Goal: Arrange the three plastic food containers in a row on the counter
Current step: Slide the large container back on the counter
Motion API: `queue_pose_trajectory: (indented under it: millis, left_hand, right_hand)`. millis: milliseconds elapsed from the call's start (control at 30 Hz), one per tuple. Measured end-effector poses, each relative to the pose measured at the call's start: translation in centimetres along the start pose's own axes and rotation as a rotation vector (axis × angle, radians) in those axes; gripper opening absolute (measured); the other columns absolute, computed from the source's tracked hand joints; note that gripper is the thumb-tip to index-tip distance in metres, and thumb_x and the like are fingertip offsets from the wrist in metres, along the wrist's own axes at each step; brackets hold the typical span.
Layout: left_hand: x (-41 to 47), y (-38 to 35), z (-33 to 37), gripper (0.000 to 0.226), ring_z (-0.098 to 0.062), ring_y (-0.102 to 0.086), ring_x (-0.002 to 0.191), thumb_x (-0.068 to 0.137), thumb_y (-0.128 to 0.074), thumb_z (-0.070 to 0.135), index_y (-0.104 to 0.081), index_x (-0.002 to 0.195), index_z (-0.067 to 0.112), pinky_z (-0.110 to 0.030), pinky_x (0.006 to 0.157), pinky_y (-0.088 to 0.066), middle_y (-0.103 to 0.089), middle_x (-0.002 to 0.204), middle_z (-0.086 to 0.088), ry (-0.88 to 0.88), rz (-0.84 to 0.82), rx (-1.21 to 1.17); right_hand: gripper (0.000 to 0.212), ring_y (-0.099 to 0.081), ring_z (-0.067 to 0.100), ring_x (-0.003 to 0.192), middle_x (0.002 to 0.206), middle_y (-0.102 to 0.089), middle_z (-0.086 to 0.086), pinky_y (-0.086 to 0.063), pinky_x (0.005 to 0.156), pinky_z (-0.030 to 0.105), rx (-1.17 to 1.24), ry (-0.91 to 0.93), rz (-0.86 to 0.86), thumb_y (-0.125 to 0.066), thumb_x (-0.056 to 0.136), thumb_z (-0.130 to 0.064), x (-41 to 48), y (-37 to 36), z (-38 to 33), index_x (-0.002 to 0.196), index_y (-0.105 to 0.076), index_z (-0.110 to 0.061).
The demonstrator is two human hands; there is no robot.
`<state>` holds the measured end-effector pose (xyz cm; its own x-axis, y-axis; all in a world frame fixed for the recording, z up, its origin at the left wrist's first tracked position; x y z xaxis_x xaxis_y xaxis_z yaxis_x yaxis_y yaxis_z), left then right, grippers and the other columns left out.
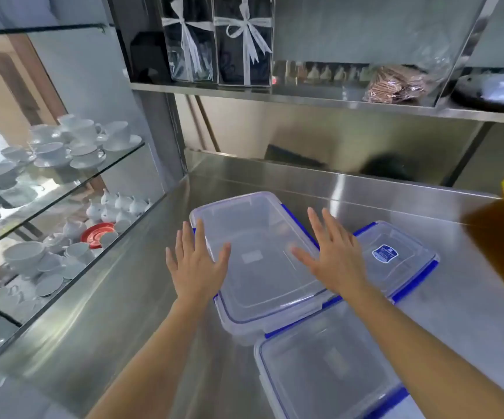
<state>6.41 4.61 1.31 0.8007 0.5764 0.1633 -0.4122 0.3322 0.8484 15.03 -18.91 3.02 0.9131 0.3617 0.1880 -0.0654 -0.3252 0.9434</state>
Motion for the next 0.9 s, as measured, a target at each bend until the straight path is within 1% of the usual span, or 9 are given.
queue_pose_trajectory:
  millis: [100,133,233,333,433,567,700,800,900]
  left_hand:
    - [-0.5,-1.7,-2.5,0.085,-0.037,-0.039,0.128,0.075,-0.053,0.065,-0.031,0.133,0.007,-0.053,0.104,-0.035,-0.039,0.134,-0.015,0.267,-0.159,-0.219]
    - [-0.8,-2.2,-3.1,0.087,-0.038,-0.046,0.121,0.073,-0.057,0.064,-0.029,0.129,0.004,-0.051,0.098,-0.041,-0.042,0.128,-0.015,0.363,-0.239,-0.297]
    - [-1.9,-2.9,-3.6,0.086,-0.037,-0.062,0.094,0.075,-0.065,0.056,-0.017,0.131,0.011,-0.048,0.078,-0.051,-0.056,0.108,-0.015,0.588,-0.496,-0.459]
    - [-2.1,-2.9,-3.1,0.073,-0.028,-0.064,0.066,0.080,-0.070,0.038,-0.021,0.125,0.009,-0.041,0.058,-0.053,-0.057,0.085,-0.011,0.608,-0.609,-0.580]
    - [-1.2,-3.1,-2.8,0.056,-0.019,-0.060,0.061,0.086,-0.064,0.031,-0.022,0.117,0.010,-0.029,0.043,-0.049,-0.054,0.083,-0.003,0.524,-0.588,-0.636]
    - [1.7,-3.2,-3.5,0.047,-0.013,-0.054,0.069,0.089,-0.060,0.029,-0.027,0.114,0.007,-0.029,0.053,-0.046,-0.052,0.086,-0.001,0.441,-0.468,-0.691]
    - [4.4,-3.1,-4.3,0.060,-0.020,-0.060,0.079,0.075,-0.073,0.016,-0.038,0.121,0.004,-0.035,0.064,-0.050,-0.058,0.098,-0.006,0.433,-0.449,-0.837]
    - [7.3,-2.6,-4.7,0.052,-0.025,-0.064,0.084,0.081,-0.067,0.010,-0.046,0.128,0.008,-0.033,0.062,-0.050,-0.063,0.112,-0.010,0.404,-0.435,-0.868]
    - [10.8,-2.1,-4.7,0.044,-0.021,-0.064,0.078,0.084,-0.063,0.008,-0.052,0.127,0.008,-0.030,0.062,-0.049,-0.066,0.098,-0.005,0.343,-0.432,-0.830]
  right_hand:
    - [0.083,-0.031,0.029,0.143,0.161,-0.020,0.006,-0.031,0.111,0.045,0.110,-0.114,-0.128,-0.041,0.088,-0.063,-0.1,-2.0,0.8,0.154,-0.006,-0.025]
    - [0.082,-0.036,0.031,0.139,0.158,-0.026,0.008,-0.034,0.107,0.045,0.161,-0.164,-0.181,-0.043,0.089,-0.061,-0.3,-2.4,1.2,0.153,-0.010,-0.022]
    - [0.078,-0.048,0.033,0.128,0.145,-0.046,0.011,-0.041,0.100,0.046,0.287,-0.273,-0.252,-0.048,0.086,-0.062,-0.2,-3.6,1.9,0.148,-0.029,-0.018]
    - [0.076,-0.056,0.031,0.118,0.133,-0.057,0.010,-0.047,0.097,0.047,0.413,-0.340,-0.263,-0.055,0.081,-0.063,0.3,-4.1,2.5,0.139,-0.042,-0.016]
    - [0.071,-0.060,0.030,0.111,0.126,-0.061,0.010,-0.051,0.094,0.047,0.608,-0.423,-0.281,-0.064,0.079,-0.055,0.7,-4.9,2.8,0.134,-0.046,-0.012]
    - [0.069,-0.061,0.026,0.107,0.125,-0.059,0.009,-0.054,0.084,0.039,0.821,-0.480,-0.251,-0.072,0.078,-0.043,0.9,-5.9,1.9,0.134,-0.044,-0.011]
    - [0.057,-0.060,0.022,0.101,0.115,-0.057,0.003,-0.051,0.080,0.033,0.961,-0.483,-0.211,-0.068,0.085,-0.031,1.8,-6.5,0.4,0.133,-0.041,-0.013]
    - [0.046,-0.060,0.022,0.108,0.122,-0.056,0.003,-0.054,0.080,0.033,1.027,-0.434,-0.233,-0.064,0.088,-0.029,3.3,-7.0,-1.3,0.128,-0.041,-0.025]
    - [0.047,-0.062,0.019,0.110,0.128,-0.055,0.003,-0.058,0.084,0.036,1.052,-0.377,-0.250,-0.067,0.084,-0.037,5.2,-7.8,-2.7,0.124,-0.043,-0.033]
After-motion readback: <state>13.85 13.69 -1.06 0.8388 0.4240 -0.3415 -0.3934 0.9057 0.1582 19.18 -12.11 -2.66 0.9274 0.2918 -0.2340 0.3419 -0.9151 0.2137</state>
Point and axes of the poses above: each hand's wrist, its own x-axis towards the middle knuckle, its own y-axis out of the back of the hand, z = x × y, the point moved 8 cm from there along x, towards the middle knuckle
